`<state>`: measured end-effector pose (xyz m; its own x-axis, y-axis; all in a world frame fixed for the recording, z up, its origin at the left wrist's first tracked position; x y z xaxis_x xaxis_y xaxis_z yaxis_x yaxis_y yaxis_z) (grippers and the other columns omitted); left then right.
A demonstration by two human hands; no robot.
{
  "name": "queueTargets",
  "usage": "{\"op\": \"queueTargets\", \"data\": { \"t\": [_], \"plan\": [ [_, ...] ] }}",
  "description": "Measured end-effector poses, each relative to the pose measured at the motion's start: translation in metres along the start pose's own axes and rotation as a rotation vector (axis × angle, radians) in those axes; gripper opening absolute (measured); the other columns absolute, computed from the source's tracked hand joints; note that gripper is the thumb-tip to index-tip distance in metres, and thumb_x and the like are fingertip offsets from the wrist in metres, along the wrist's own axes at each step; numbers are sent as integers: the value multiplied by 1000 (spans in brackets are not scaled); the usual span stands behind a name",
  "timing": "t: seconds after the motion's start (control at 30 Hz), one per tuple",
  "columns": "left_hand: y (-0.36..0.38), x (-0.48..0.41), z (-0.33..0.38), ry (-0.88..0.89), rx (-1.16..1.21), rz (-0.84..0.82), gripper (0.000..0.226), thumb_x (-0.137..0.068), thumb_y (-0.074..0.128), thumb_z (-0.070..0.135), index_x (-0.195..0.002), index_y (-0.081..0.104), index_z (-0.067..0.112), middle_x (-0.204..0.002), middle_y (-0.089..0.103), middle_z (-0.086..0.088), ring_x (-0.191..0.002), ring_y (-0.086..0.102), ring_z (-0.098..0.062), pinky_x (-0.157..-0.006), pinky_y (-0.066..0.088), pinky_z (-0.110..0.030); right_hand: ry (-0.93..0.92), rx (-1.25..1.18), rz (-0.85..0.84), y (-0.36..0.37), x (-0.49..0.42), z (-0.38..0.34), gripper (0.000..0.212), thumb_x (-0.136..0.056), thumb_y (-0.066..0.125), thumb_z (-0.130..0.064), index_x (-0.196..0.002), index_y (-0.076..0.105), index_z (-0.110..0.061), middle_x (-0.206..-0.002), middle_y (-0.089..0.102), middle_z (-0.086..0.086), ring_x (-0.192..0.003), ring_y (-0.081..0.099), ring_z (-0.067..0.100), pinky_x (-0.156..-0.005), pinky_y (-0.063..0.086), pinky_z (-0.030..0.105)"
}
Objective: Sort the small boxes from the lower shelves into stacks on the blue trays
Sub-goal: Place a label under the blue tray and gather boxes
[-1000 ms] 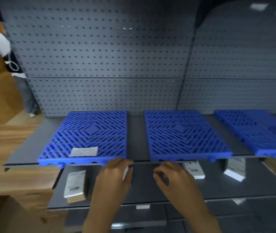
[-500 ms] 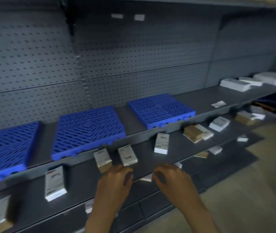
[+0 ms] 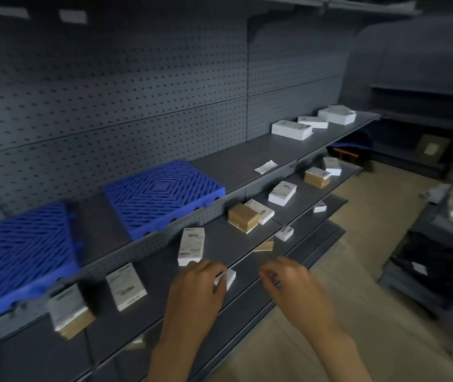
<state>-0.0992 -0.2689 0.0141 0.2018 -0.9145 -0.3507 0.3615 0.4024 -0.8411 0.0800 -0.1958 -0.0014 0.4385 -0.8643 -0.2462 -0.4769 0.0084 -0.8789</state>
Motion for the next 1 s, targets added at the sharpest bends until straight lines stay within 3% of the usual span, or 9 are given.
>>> {"op": "queueTargets", "data": {
  "t": [0.13,0.23,0.37,0.5,0.67,0.83,1.0],
  "plan": [
    [33,-65,15,30,113,17,9,-97,63,31,-105,68,32,-100,65,14,-96,58,-8,-75,53,-31,31,56,19,-8,-47,39,11,-97,60,-31,-93,69,-33,-89,59,-18,-81,60,8,-64,47,26],
    [55,-115,18,33,171,24,15,-98,63,31,-111,70,31,-105,67,16,-100,59,-7,-78,53,-30,36,85,-16,-9,-88,61,13,-97,57,-28,-92,68,-33,-90,61,-15,-81,61,8,-65,52,28],
    [76,-171,17,41,168,20,18,-100,58,34,-114,69,31,-108,65,15,-94,56,-1,-72,39,-12,34,84,-16,-11,-142,85,10,-95,57,-28,-90,66,-29,-92,63,-13,-81,63,10,-66,54,32],
    [87,-217,12,19,165,26,15,-100,58,34,-109,69,30,-106,65,15,-93,56,1,-68,43,-10,27,44,-18,-8,-186,107,10,-96,58,-27,-92,65,-33,-94,62,-15,-84,64,12,-69,56,36],
    [102,-263,19,11,139,33,18,-100,60,31,-114,70,27,-110,68,13,-96,48,6,-65,34,-2,-16,10,-2,-3,-243,136,10,-97,60,-33,-101,69,-33,-100,65,-16,-84,67,13,-71,57,36],
    [130,-302,19,-90,152,67,10,-97,65,26,-105,71,28,-101,67,16,-90,52,5,-66,39,-1,-146,-31,-7,10,-311,166,13,-97,58,-36,-104,70,-35,-102,66,-16,-85,67,10,-72,58,34],
    [158,-338,19,-234,105,133,10,-96,66,27,-104,69,31,-99,62,21,-95,54,3,-70,39,-6,-348,-98,62,8,-368,190,8,-92,66,-19,-95,71,-24,-95,68,-8,-88,64,15,-71,55,35]
  ]
}}
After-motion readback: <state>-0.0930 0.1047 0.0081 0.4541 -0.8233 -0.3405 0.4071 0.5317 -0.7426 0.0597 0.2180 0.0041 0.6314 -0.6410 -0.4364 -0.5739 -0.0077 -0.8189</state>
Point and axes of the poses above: each hand's wrist, its own x-axis away from the middle knuckle, its own y-axis out of the palm, z = x × y, the point moved 7 cm from there along -x, towards the middle knuckle
